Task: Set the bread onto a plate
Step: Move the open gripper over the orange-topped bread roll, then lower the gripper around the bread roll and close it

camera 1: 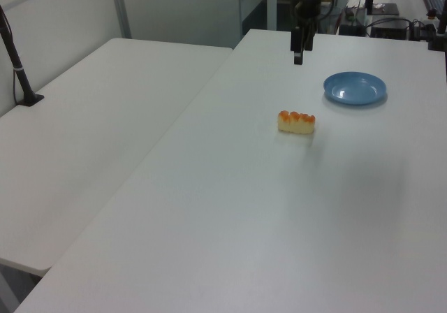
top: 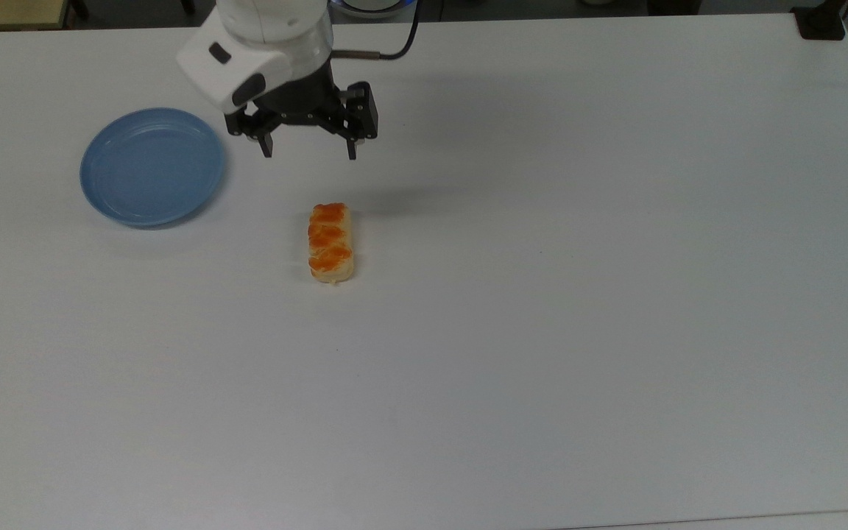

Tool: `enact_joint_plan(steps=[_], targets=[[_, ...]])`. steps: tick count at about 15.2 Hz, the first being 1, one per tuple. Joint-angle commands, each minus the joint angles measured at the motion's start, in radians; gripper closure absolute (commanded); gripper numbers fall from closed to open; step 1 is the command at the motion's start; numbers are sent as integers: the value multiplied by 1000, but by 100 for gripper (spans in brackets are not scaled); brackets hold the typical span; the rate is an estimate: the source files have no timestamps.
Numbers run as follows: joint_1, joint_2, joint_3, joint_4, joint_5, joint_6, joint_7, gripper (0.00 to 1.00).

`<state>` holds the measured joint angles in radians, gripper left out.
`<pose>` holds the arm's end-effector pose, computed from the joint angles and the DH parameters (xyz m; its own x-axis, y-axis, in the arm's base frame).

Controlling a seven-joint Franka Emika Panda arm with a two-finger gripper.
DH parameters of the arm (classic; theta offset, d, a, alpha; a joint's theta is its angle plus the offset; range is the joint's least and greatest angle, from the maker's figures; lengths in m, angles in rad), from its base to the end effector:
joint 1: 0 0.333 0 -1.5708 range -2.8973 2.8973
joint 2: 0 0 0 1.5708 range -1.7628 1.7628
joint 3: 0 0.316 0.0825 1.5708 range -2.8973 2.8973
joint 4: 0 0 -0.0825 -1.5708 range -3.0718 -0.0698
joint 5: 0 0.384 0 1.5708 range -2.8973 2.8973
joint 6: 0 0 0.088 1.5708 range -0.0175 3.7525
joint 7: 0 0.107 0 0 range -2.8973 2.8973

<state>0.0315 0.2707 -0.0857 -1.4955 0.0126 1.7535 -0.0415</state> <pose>0.6426 -0.0276 0.5142 0.9999 -0.0122 -0.0121 -0.0120 -0.9999 0.0100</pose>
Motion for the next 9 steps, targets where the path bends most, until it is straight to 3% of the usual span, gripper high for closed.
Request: enact_joint_plan(steps=[1,5,9], targets=[[8,47,-5,-2,7,44,-31,0],[5,88,-5,-46,-6,131,-70,0],[16,87,-5,-159,-48,210,-106,0]])
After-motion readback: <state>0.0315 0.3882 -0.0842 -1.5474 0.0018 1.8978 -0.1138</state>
